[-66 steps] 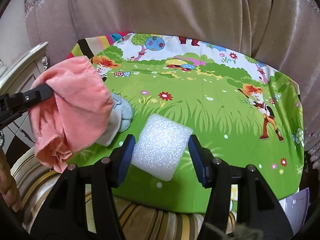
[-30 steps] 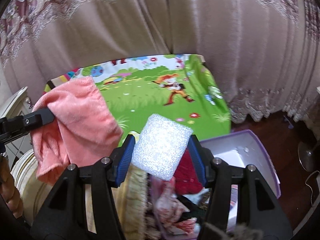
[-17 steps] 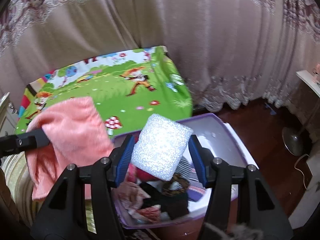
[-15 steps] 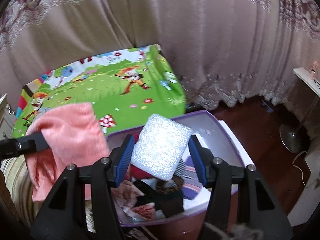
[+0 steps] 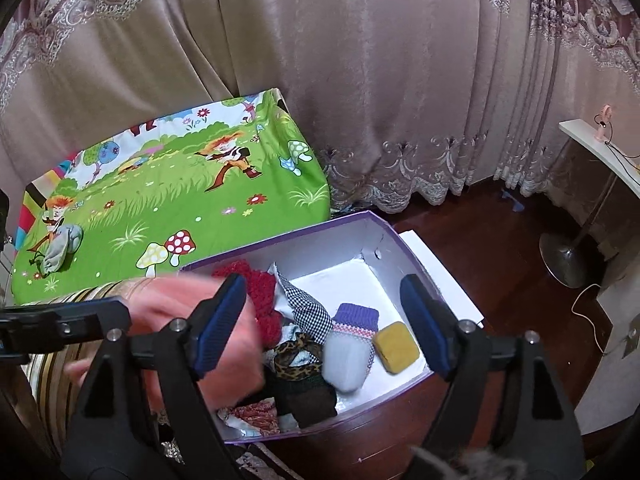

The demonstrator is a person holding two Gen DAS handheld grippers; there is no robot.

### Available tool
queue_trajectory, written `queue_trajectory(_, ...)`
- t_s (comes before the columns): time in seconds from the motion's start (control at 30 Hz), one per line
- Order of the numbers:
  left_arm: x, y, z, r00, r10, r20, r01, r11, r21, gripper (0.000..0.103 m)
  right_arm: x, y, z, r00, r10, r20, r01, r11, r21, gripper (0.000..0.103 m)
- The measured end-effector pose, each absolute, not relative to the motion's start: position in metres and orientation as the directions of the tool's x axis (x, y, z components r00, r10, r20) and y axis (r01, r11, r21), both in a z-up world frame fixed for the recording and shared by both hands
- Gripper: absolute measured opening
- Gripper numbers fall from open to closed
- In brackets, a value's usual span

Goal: Organize soft objects
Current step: 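Open both tools to drop the pink cloth and foam cube into the box, then move both open tools back over the grey bag and pig plush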

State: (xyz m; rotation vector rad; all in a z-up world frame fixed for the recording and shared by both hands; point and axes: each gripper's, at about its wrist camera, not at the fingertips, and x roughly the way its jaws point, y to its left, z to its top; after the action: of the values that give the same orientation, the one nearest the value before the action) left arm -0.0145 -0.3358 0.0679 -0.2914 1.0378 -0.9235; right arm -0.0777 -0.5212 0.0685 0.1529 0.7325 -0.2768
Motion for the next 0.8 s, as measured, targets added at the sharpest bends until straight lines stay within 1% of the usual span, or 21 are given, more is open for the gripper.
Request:
queue_trajectory(0.07,-0.014,-0.332,0.071,0.196,-0.775,-0.601,0.521,0.602,-0.606,0.051,-0.077,-0.521,0.069,0.71,-0.196,-0.676,0.303,0.952,0.042,0.082)
queue_trajectory(0.43,-0.007,-0.291,0.081,0.291,-0.748,-0.597,0.504,0.65,-0.569,0.051,-0.07,-0.503,0.069,0.718,-0.15,-0.68,0.254,0.966,0.055,0.082)
queue_trajectory(0.67,0.001,-0.246,0.081,0.397,-0.684,-0.612,0.453,0.726,-0.517,0.051,-0.054,-0.468,0.071,0.728,-0.063,-0.682,0.153,0.986,0.072,0.082)
queue_trajectory(0.8,0.008,-0.213,0.079,0.455,-0.638,-0.622,0.408,0.769,-0.491,0.051,-0.043,-0.443,0.076,0.733,-0.034,-0.68,0.097,0.994,0.055,0.082)
